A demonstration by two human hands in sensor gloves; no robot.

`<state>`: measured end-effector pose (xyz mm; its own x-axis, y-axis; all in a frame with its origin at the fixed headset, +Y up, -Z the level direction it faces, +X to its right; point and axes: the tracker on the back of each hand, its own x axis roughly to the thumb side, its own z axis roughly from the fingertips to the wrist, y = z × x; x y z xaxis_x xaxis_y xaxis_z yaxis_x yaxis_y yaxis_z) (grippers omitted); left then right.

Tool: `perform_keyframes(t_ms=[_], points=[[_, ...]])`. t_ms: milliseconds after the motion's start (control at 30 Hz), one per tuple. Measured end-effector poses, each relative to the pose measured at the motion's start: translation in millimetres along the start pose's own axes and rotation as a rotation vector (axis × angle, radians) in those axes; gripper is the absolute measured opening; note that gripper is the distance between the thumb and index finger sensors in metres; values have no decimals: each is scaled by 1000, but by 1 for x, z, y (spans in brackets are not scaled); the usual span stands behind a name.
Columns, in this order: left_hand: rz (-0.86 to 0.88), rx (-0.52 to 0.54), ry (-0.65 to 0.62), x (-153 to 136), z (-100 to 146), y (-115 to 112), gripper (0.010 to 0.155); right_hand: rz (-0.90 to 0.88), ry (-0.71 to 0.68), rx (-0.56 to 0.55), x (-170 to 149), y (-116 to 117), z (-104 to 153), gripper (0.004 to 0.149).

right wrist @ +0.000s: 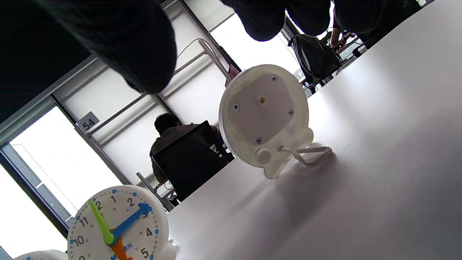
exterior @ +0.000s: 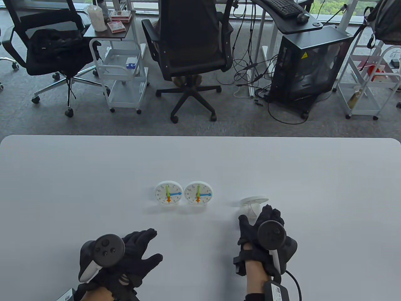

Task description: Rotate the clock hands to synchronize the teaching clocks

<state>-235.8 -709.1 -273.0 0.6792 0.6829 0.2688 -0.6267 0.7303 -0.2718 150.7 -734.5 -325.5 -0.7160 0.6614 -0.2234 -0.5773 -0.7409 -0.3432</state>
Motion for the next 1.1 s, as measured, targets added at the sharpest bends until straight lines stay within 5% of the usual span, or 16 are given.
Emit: perform_keyframes(t_ms=[167,300,533,867,1100], points=[[29,-15,7,-3,-1,0,80,-227,254,13,11,33,-16,99],[27,-23,-7,-2,-1,0,79,-245,367,-9,20,54,-31,105],[24,-91,-33,3,-2,-5,79,-307,494,-160,13,63,-46,100],[47,-105,-31,2,-2,-5,77,-320,429,-292,-7,37,-45,55],[53,-86,-29,-1,-2,-2,75,-345,208,-168,-1,2,-42,52]])
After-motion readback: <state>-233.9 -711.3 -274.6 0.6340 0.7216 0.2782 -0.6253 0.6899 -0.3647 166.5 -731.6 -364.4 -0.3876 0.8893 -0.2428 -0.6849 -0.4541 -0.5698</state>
